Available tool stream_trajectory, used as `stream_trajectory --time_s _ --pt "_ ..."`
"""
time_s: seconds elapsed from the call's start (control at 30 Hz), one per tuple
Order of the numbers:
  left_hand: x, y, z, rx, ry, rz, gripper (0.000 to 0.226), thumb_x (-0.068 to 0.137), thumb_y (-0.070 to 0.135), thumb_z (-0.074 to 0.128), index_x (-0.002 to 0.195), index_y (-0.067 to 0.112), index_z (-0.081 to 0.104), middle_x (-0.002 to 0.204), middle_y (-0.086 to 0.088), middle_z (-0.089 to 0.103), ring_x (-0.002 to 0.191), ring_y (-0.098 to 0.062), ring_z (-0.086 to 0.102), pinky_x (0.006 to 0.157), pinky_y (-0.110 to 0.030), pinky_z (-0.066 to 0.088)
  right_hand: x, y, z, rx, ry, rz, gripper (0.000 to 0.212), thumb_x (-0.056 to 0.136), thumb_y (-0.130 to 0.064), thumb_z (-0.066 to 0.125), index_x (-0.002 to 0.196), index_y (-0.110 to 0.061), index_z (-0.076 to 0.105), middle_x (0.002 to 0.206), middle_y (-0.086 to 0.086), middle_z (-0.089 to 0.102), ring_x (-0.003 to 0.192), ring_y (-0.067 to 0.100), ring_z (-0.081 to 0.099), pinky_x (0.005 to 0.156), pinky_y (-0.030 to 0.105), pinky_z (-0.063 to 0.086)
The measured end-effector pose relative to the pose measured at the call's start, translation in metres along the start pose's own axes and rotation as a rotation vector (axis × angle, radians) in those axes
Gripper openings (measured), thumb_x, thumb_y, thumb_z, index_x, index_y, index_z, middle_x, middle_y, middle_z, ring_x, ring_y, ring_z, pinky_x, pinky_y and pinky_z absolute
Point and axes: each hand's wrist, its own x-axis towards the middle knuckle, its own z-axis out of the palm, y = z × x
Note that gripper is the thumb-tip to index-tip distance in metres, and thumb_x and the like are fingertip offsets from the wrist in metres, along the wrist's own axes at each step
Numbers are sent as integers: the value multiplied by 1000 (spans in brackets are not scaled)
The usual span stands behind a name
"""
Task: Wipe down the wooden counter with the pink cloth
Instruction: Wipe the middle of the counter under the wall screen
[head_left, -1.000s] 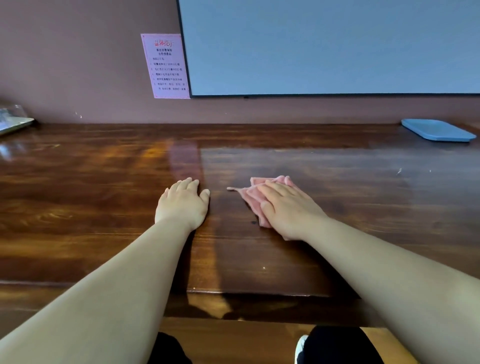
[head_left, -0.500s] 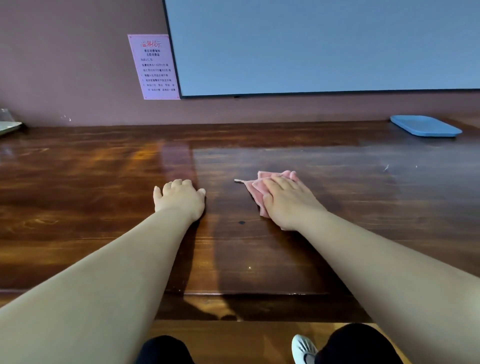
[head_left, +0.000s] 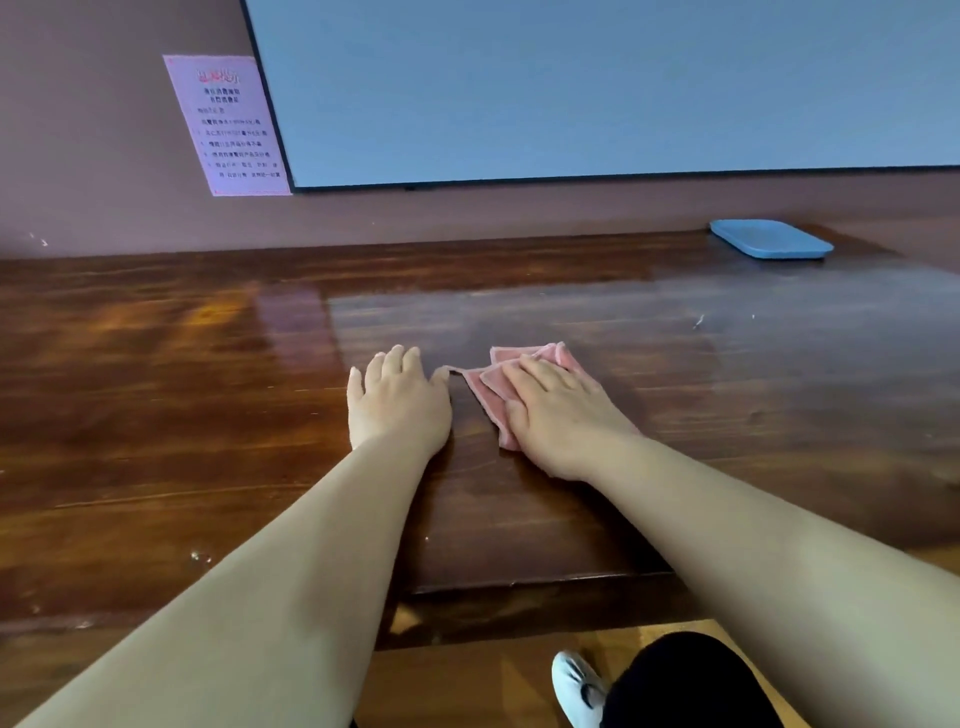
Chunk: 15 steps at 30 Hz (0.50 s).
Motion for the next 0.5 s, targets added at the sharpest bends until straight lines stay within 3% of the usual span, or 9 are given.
stream_trajectory --time_s 0.13,0.3,0.5 --pt "1 0 2 42 -22 24 60 101 49 20 153 20 21 161 2 16 148 -18 8 120 -43 1 -17 10 4 -15 0 -49 56 105 -37 16 160 -24 19 168 -1 14 155 12 6 126 37 -2" --pt "3 0 2 59 -29 30 60 100 51 19 152 21 24 160 3 19 148 -19 11 119 -44 1 9 16 -9 -35 18 93 52 106 -32 16 156 -26 27 166 -2 20 154 13 11 125 39 -1" --pt "4 -3 4 63 -21 24 61 99 53 20 151 23 27 160 3 18 148 -18 12 119 -44 1 -30 23 -1 -21 -9 -28 57 105 -38 14 160 -23 16 169 -1 11 155 12 3 126 38 -4"
